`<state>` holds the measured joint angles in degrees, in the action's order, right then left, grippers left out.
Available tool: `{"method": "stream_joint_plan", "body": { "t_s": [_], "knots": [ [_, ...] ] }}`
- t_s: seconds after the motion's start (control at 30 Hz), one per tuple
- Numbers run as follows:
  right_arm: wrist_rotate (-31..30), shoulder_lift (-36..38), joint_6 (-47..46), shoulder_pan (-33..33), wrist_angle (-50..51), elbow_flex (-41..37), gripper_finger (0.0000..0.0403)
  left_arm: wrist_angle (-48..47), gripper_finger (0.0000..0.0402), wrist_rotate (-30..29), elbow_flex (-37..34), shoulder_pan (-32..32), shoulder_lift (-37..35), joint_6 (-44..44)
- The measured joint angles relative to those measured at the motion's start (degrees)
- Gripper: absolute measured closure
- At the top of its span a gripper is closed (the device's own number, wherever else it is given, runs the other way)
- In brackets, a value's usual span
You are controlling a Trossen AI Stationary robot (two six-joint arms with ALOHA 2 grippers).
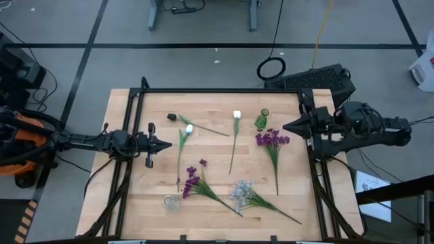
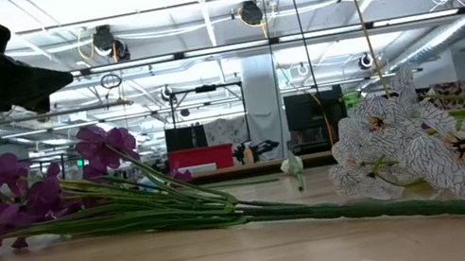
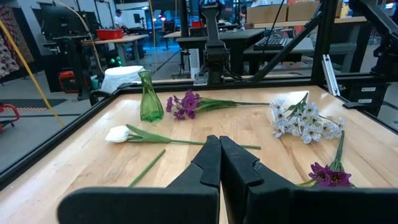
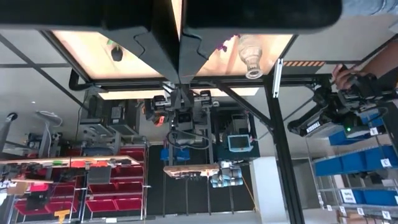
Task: Sort flowers into vase by color
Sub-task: Move the left violet flower to the middle right of the table
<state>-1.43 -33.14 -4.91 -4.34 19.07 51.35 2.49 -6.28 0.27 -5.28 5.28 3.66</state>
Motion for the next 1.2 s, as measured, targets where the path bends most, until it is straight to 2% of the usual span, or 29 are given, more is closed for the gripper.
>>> {"method": "stream_joint_plan", "body": {
  "t_s": [0.3,0.83,1.1,1.2],
  "knots": [
    [0.0,-6.4,-0.3,0.0,0.6,7.0,0.0403,0.0,0.04,-0.3,0.0,0.0,0.0,-0.1],
    [-0.2,-13.8,4.0,0.0,2.9,7.2,0.0403,0.0,0.04,-1.4,0.0,0.0,0.0,-0.4],
    [-0.2,-16.7,3.6,0.0,2.7,7.2,0.0403,-0.1,0.04,-1.5,0.0,0.0,0.0,-4.1],
    [-0.2,-18.0,3.5,0.0,3.2,7.2,0.0403,0.4,0.04,-5.9,0.1,0.0,0.0,-3.3]
  ]
}}
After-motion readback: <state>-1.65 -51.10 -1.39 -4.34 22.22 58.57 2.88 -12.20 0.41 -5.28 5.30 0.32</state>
